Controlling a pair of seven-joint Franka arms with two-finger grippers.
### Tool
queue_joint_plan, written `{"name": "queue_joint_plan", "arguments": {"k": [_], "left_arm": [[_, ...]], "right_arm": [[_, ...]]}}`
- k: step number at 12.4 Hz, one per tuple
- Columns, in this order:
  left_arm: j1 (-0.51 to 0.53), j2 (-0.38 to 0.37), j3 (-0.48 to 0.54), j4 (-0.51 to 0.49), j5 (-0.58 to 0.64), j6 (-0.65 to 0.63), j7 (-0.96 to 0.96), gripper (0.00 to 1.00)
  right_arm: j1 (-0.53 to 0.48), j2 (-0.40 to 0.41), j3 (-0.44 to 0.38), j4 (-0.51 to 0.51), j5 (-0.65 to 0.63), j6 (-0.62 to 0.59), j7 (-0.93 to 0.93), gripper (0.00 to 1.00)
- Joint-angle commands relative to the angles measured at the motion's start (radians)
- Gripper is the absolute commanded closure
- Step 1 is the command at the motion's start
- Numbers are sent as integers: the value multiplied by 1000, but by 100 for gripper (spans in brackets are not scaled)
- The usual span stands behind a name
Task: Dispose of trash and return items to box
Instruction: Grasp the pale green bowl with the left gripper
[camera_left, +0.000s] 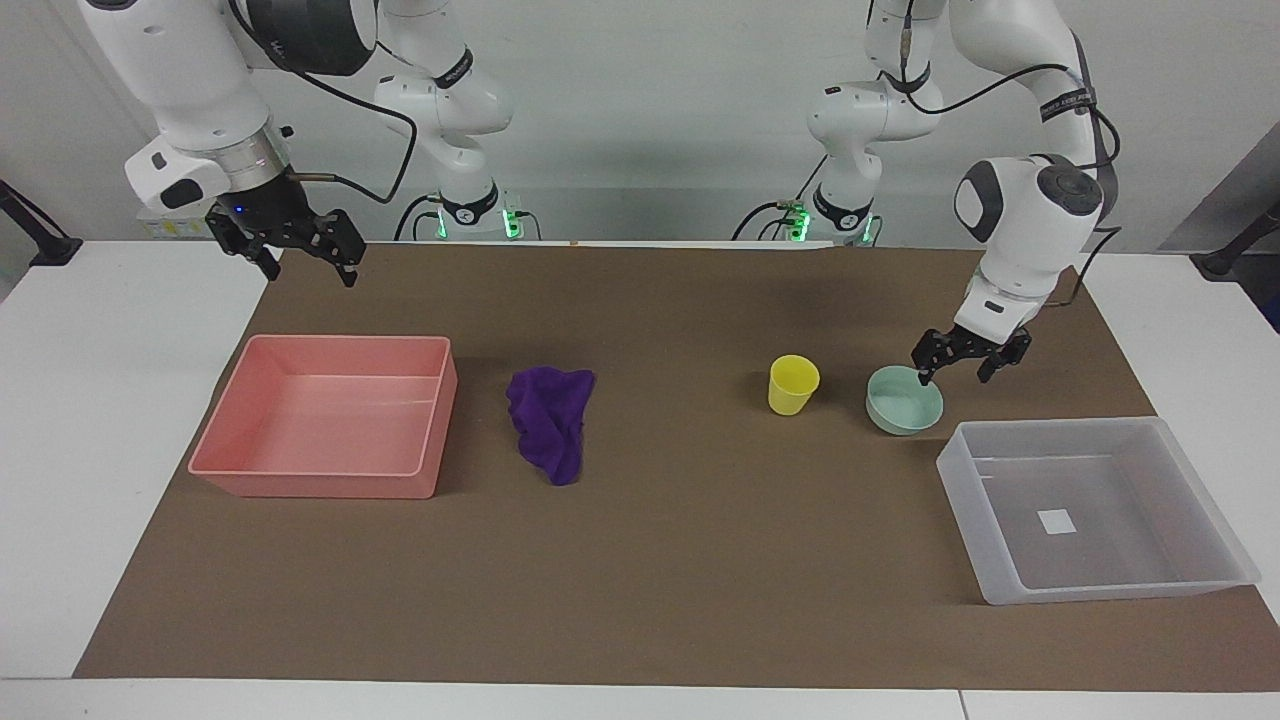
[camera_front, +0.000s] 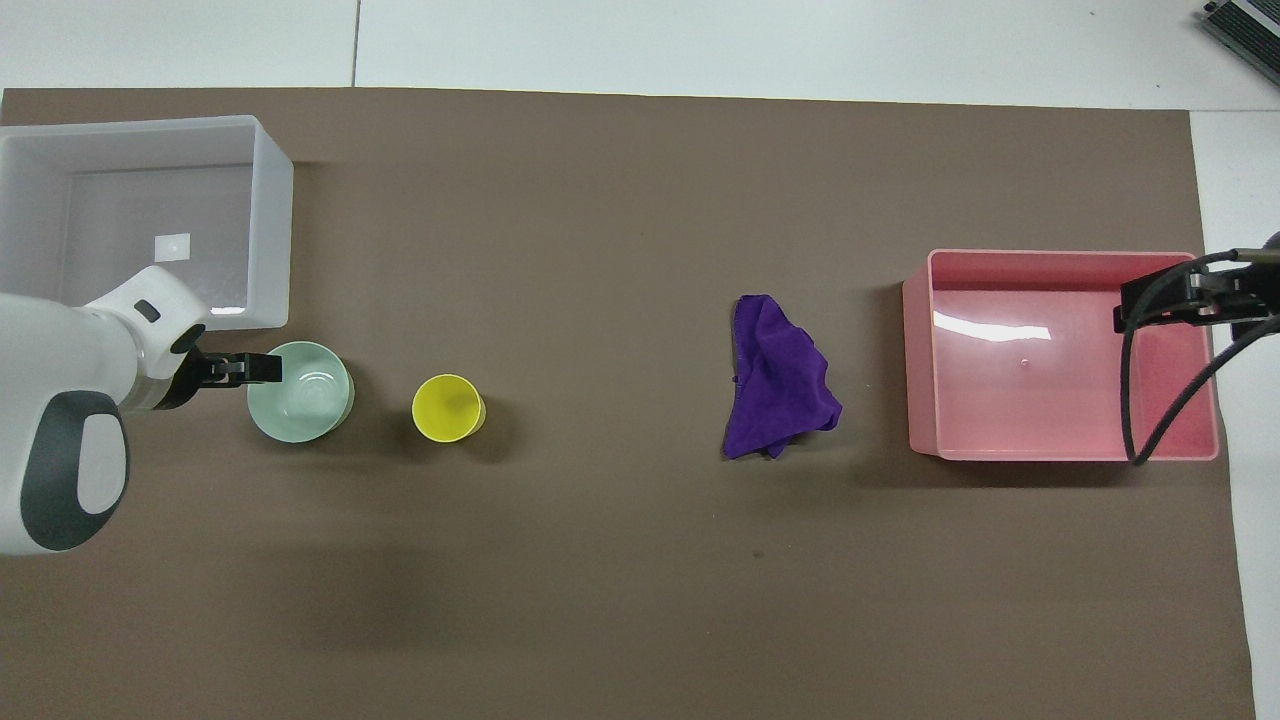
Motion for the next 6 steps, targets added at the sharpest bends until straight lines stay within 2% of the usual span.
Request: {"name": "queue_joint_plan", "arguments": {"k": [1, 5, 6], "left_arm": [[-2, -14, -6, -91, -20, 103, -10, 0], [-7, 55, -7, -93, -21, 169, -10, 0], [-7, 70, -7, -93, -21, 185, -10, 4]], "right_arm": [[-11, -19, 6, -21, 11, -6, -4, 0], [-11, -19, 6, -21, 11, -5, -4, 0], [-11, -19, 6, -21, 11, -5, -4, 0]]}}
